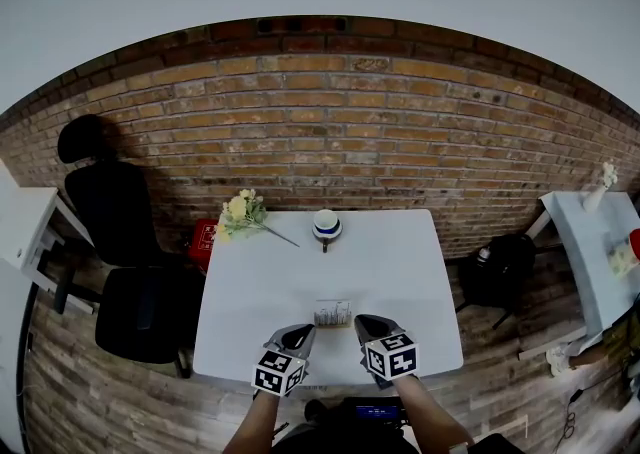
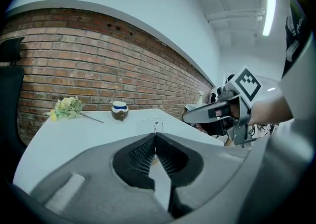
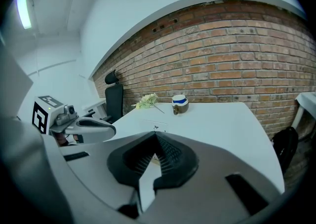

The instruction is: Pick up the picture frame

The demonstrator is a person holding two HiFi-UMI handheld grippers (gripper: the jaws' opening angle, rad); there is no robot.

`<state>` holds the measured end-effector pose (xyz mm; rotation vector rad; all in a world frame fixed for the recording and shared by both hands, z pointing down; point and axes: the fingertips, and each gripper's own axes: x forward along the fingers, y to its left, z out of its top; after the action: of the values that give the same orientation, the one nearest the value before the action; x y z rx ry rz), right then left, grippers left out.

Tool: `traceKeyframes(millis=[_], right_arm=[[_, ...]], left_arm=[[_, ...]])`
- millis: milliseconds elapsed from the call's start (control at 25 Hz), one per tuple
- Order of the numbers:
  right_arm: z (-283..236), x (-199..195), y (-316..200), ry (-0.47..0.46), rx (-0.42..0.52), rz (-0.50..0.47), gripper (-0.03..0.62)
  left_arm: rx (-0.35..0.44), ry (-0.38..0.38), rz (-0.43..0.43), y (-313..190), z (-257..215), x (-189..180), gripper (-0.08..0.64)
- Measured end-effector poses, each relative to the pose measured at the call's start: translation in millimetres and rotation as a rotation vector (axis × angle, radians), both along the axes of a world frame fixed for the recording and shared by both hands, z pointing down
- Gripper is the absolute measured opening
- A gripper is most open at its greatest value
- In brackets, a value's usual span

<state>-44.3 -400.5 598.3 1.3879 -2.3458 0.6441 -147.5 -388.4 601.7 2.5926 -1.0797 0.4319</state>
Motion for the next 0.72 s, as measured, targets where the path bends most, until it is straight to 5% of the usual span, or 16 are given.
traceKeyframes(millis=[720], right_arm=[[20,10,-6,-0.009,-0.043,-0.041,0.009]], left_arm=[[-0.060,-0.051,-0.034,-3,18,0,0.012]])
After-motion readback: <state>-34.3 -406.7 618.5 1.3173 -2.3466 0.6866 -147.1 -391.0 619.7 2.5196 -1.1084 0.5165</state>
